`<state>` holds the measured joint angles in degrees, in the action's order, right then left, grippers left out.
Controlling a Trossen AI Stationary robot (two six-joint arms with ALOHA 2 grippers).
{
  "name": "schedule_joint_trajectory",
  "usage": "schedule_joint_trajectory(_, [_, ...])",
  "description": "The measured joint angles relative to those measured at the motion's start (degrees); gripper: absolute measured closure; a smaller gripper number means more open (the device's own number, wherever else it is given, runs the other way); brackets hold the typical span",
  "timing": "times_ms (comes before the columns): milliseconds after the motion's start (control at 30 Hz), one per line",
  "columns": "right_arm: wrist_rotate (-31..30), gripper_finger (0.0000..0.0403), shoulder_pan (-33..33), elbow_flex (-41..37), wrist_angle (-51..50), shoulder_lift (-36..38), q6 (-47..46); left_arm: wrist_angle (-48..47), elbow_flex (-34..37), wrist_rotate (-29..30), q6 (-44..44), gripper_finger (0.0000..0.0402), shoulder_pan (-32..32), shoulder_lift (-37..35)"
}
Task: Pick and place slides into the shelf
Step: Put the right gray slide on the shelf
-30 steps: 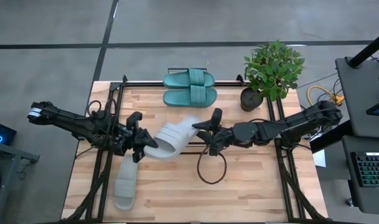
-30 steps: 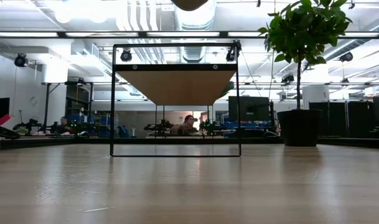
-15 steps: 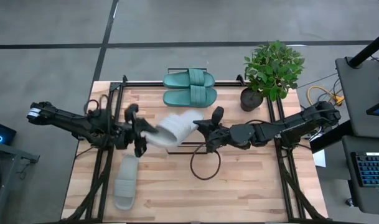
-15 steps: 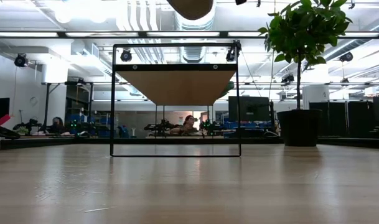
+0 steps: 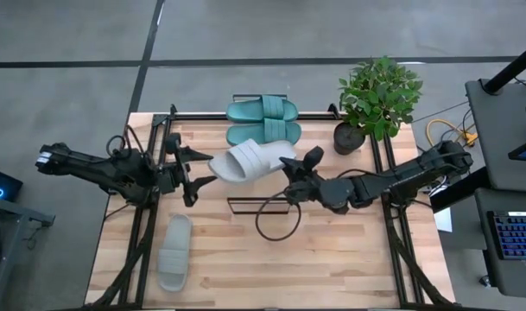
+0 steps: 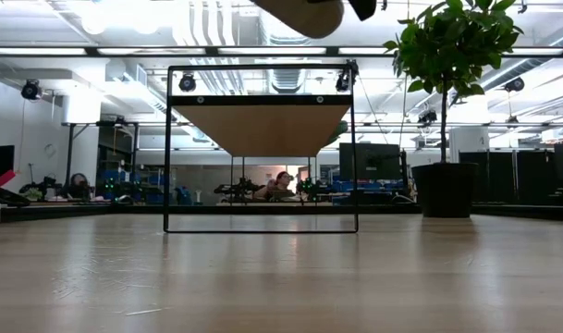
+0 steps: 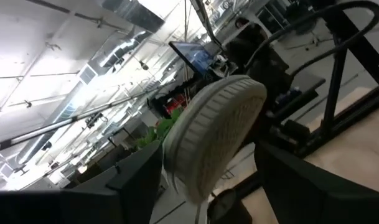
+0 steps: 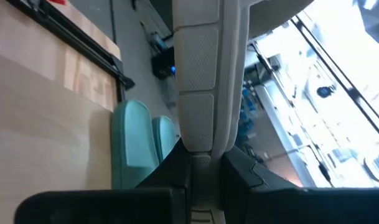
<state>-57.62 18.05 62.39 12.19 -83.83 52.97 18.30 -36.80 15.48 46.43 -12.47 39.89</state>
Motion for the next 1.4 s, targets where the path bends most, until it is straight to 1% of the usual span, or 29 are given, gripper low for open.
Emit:
schedule_joint_trajectory(133, [-5.3, 0.0365, 1.2, 0.0, 0.0, 0.0, -0.5, -2.9, 0.0, 0.0, 0.7, 0.0162, 0.0, -1.0])
schedule_joint_trajectory(267, [-6.8, 0.0365, 1.6, 0.0, -1.0, 0.0, -2.4, -5.9, 0.0, 0.1, 4.9, 0.0162, 0.0, -0.5])
schedule_joint_trajectory(367, [-6.9, 0.0365, 1.6, 0.0, -3.6, 0.0, -5.7, -5.5, 0.0, 0.5, 8.7, 0.0162, 0.0, 0.9])
schedule_joint_trajectory(500, [-6.9, 0.0365, 1.6, 0.0, -9.0, 0.1, -11.0, -3.4, 0.0, 3.4, 14.3, 0.0162, 0.0, 2.5])
schedule_joint_trajectory(600, [-7.0, 0.0365, 1.5, 0.0, -11.7, 0.3, -13.7, -2.8, -0.5, 3.3, 16.6, 0.0162, 0.0, 3.9])
schedule_joint_trajectory(833, [-7.1, 0.0365, 1.5, 0.0, -13.7, 0.5, -15.1, -2.3, -2.6, 3.8, 17.6, 0.0162, -0.1, 7.8])
schedule_joint_trajectory(933, [-6.7, 0.0365, 1.6, 0.0, -14.2, 0.5, -15.1, -2.8, -3.5, 5.6, 19.2, 0.0162, -0.1, 9.8])
schedule_joint_trajectory(1033, [-4.7, 0.0365, 1.5, 0.0, -15.1, 0.5, -15.8, -2.8, -5.5, 8.8, 18.9, 0.0162, -0.1, 11.7])
schedule_joint_trajectory(1133, [-4.0, 0.0365, 1.6, 0.0, -15.2, 0.5, -16.7, -4.1, -7.1, 10.0, 18.7, 0.0163, 0.0, 13.6])
schedule_joint_trajectory(1200, [-3.9, 0.0365, 1.6, 0.0, -15.2, 0.6, -16.6, -4.5, -7.4, 10.1, 18.7, 0.0173, 0.0, 14.9])
schedule_joint_trajectory(1267, [-3.9, 0.0365, 1.6, 0.0, -15.2, 0.6, -16.5, -4.4, -7.6, 10.1, 18.6, 0.0194, 0.0, 15.9])
schedule_joint_trajectory(1333, [-3.9, 0.0365, 1.6, 0.0, -15.3, 0.6, -16.5, -4.4, -7.7, 10.1, 18.6, 0.0225, 0.0, 16.5])
schedule_joint_trajectory(1400, [-4.0, 0.0365, 1.6, 0.0, -15.4, 0.7, -16.4, -4.5, -7.7, 10.1, 18.6, 0.0267, 0.0, 16.9])
